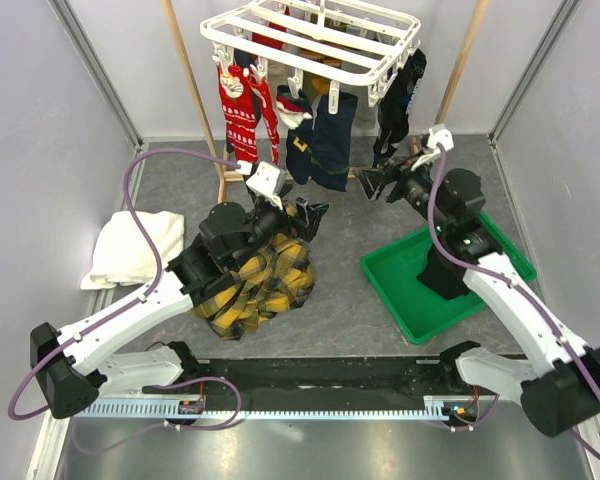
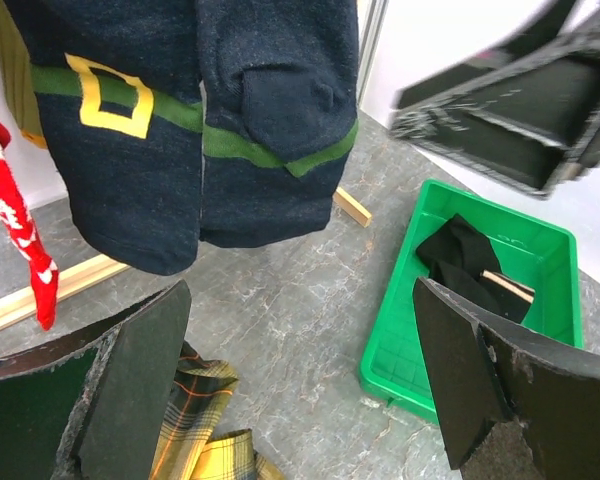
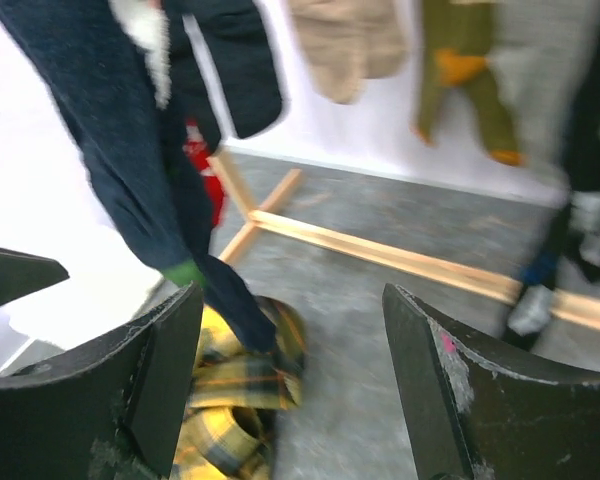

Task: Remove the socks clipped to the hanger

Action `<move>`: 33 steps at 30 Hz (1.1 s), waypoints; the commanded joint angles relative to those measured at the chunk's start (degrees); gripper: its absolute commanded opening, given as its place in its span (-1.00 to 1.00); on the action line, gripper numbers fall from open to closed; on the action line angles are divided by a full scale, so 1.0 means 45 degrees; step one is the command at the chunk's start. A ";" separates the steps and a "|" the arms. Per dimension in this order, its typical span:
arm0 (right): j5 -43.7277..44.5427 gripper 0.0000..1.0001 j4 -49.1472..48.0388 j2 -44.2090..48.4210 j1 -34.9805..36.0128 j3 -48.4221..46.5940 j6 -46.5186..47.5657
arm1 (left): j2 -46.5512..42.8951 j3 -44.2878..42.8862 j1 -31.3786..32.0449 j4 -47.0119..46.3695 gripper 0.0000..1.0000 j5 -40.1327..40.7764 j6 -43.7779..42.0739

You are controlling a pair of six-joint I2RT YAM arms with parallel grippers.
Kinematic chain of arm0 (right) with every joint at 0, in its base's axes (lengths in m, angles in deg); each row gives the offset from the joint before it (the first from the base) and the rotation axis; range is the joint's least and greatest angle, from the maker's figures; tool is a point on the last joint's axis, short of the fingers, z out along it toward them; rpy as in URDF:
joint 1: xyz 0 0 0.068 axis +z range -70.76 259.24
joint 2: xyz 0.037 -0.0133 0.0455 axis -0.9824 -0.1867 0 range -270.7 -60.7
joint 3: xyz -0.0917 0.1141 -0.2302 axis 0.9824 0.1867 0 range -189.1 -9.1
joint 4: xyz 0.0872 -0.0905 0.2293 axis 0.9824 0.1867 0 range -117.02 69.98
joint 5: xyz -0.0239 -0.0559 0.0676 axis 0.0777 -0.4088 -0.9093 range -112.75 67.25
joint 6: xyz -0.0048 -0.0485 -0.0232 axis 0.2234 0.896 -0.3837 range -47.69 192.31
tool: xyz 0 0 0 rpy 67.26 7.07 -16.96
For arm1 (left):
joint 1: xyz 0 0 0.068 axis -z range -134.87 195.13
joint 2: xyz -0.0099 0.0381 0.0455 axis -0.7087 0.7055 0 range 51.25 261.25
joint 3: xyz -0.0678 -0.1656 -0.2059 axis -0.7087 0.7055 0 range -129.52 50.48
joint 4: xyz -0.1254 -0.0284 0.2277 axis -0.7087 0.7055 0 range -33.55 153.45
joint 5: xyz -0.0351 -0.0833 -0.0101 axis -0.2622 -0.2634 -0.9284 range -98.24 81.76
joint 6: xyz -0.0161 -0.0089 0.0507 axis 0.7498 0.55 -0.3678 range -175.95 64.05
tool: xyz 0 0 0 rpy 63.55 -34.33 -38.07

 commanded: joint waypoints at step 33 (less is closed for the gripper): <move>0.0466 -1.00 -0.3345 -0.1823 0.3390 -0.2288 -0.3079 | -0.0183 -0.0201 0.0052 -0.0368 0.99 -0.0472 -0.0799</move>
